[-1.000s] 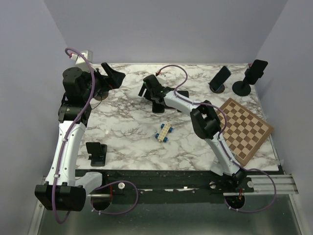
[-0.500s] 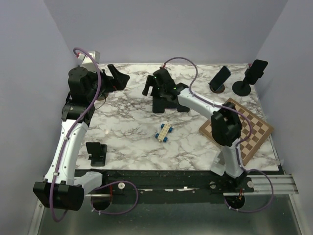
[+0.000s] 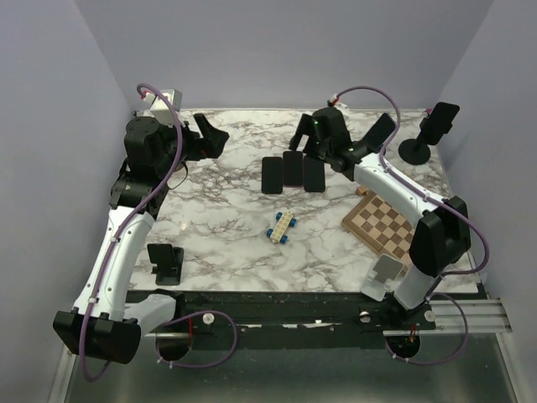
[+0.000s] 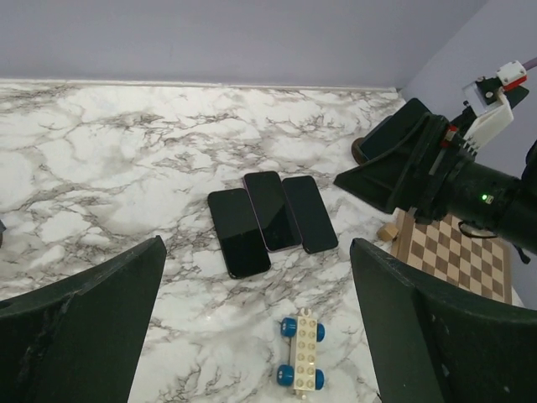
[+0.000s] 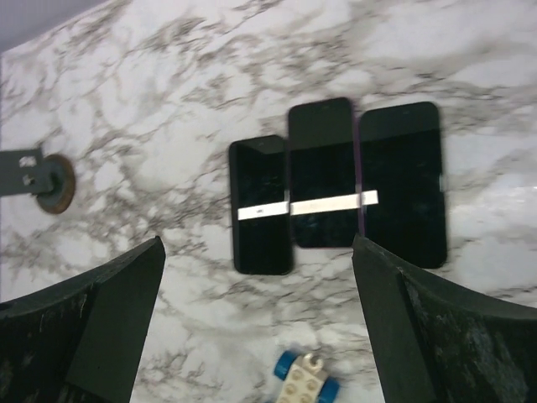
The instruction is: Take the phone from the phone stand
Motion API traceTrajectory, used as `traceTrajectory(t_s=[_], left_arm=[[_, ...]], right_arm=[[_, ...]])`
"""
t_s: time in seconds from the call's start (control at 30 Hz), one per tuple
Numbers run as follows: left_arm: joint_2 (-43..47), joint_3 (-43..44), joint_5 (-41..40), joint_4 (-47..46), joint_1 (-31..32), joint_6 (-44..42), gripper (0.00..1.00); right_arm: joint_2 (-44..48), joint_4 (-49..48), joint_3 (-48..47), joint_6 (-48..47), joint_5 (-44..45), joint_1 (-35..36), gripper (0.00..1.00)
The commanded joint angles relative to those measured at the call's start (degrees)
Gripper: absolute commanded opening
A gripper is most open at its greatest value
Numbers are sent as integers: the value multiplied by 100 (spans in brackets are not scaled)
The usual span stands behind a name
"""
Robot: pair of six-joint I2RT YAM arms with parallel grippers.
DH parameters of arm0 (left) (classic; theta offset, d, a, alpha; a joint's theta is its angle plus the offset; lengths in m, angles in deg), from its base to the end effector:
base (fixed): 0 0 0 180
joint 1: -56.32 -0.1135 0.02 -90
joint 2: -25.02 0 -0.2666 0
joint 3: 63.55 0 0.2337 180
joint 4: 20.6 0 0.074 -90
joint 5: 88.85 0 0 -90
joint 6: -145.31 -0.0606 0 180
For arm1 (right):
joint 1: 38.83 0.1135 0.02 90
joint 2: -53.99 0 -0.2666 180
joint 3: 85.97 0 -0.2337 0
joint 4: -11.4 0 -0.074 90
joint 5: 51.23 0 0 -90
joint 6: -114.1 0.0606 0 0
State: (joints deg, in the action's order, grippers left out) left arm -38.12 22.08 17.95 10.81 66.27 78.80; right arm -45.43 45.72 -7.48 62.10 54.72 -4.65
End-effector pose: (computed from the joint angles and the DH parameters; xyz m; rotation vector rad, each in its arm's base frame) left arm 0.2392 -0.0597 0.4203 0.0132 1.7684 -0.6798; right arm 0.3478 0.2160 0.3145 0.2362 2.1295 0.4524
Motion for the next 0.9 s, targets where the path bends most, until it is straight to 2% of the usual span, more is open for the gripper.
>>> traceTrajectory(t_s=[0.0, 0.23, 0.43, 0.67, 0.87], left_arm=[[61, 92, -224, 148, 77, -186, 99], [17, 108, -104, 150, 94, -130, 99], [47, 96, -21, 104, 86, -64, 99], [42, 113, 26, 118, 85, -25, 99], [20, 114, 99, 85, 68, 34, 99]], right_arm=[[403, 394, 340, -21, 179, -779, 100], [592, 356, 491, -293, 42, -2059, 100], [354, -6, 415, -457, -816, -3139, 100], [-376, -8, 54, -503, -1418, -3932, 100], [-925, -486, -29, -1267, -1741, -4145, 99]])
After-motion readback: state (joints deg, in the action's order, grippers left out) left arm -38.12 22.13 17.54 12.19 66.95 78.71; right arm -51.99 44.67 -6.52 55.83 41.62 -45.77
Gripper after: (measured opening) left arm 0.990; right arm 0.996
